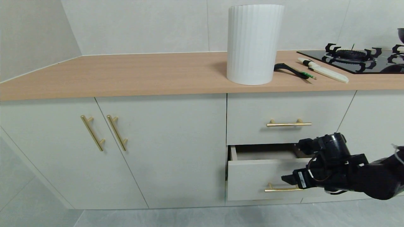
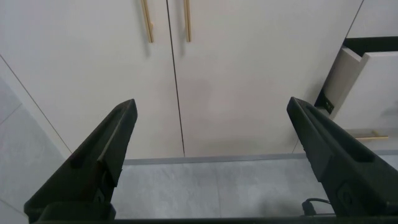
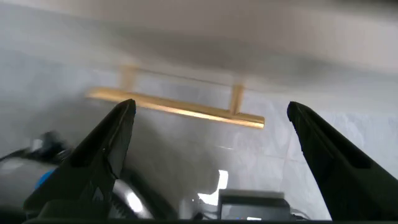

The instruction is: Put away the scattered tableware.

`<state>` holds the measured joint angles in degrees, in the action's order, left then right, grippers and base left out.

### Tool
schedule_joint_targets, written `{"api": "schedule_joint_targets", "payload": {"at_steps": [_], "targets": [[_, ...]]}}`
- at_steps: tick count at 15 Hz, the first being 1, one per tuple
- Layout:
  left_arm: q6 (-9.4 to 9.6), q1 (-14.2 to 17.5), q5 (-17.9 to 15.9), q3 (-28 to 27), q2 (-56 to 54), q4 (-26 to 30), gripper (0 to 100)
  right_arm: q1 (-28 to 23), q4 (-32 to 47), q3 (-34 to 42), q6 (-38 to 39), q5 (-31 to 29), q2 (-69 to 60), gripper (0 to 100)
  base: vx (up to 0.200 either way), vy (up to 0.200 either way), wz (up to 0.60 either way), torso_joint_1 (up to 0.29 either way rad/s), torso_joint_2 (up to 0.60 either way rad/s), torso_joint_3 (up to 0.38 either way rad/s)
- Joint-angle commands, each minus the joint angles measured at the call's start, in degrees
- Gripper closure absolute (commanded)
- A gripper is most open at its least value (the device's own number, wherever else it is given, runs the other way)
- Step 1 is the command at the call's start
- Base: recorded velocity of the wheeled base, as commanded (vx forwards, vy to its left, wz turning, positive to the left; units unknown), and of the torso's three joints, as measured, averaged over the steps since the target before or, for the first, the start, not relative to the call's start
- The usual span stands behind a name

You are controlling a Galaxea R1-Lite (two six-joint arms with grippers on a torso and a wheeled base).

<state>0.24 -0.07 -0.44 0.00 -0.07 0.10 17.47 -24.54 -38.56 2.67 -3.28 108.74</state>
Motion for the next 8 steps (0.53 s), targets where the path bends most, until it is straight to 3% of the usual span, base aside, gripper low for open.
{"api": "schedule_joint_targets", "payload": {"at_steps": [1, 3, 8], "targets": [[0.02, -0.01, 0.00, 0.00, 0.07, -0.01, 0, 2.75, 1.42, 0.06, 0.14, 0.20, -9.78, 0, 0.000, 0.000, 0.00, 0.000, 0.00, 0.000], [0.02, -0.01, 0.00, 0.00, 0.07, -0.01, 0, 3.36, -2.00, -0.11, 0.41, -0.41, -8.37, 0, 0.000, 0.000, 0.00, 0.000, 0.00, 0.000], [0.02, -0.01, 0.00, 0.00, 0.07, -0.01, 0, 3.27, -23.27, 0.24, 1.55, -9.20, 4.38, 0, 0.000, 0.000, 0.00, 0.000, 0.00, 0.000]]}}
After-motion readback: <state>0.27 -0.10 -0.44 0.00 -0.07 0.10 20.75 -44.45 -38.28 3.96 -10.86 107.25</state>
